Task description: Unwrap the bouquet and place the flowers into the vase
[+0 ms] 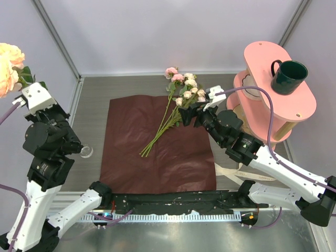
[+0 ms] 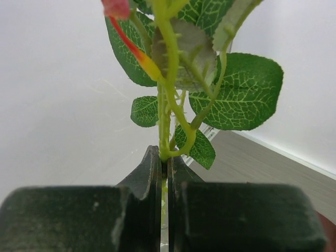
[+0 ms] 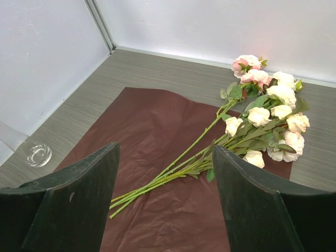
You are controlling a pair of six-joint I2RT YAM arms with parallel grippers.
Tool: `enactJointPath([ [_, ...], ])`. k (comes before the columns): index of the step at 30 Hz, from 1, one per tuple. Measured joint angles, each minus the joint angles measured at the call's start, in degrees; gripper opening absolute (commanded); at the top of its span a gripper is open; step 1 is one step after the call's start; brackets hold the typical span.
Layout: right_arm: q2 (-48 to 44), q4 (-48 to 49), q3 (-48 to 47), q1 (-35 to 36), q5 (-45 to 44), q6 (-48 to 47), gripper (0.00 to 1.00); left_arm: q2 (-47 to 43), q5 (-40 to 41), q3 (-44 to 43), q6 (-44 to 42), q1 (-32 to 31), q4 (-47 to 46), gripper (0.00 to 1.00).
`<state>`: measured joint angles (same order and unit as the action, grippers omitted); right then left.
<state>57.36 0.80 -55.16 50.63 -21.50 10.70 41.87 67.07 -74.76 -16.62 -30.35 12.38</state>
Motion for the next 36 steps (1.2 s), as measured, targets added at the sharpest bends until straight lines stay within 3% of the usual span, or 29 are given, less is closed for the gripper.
enactJointPath([
  [16,-0.1,0.0,1.2,0.0,0.2,0.0,0.77,3.2,13.0,4.1,2.8,0.1,-6.4,0.00],
  [31,-0.7,0.0,2.7,0.0,0.6,0.1,0.77,3.4,15.4,7.5,26.4,4.4,11.8,0.01],
  [36,-0.7,0.0,3.2,0.0,0.6,0.2,0.77,2.6,14.3,10.7,30.6,6.5,14.8,0.01],
])
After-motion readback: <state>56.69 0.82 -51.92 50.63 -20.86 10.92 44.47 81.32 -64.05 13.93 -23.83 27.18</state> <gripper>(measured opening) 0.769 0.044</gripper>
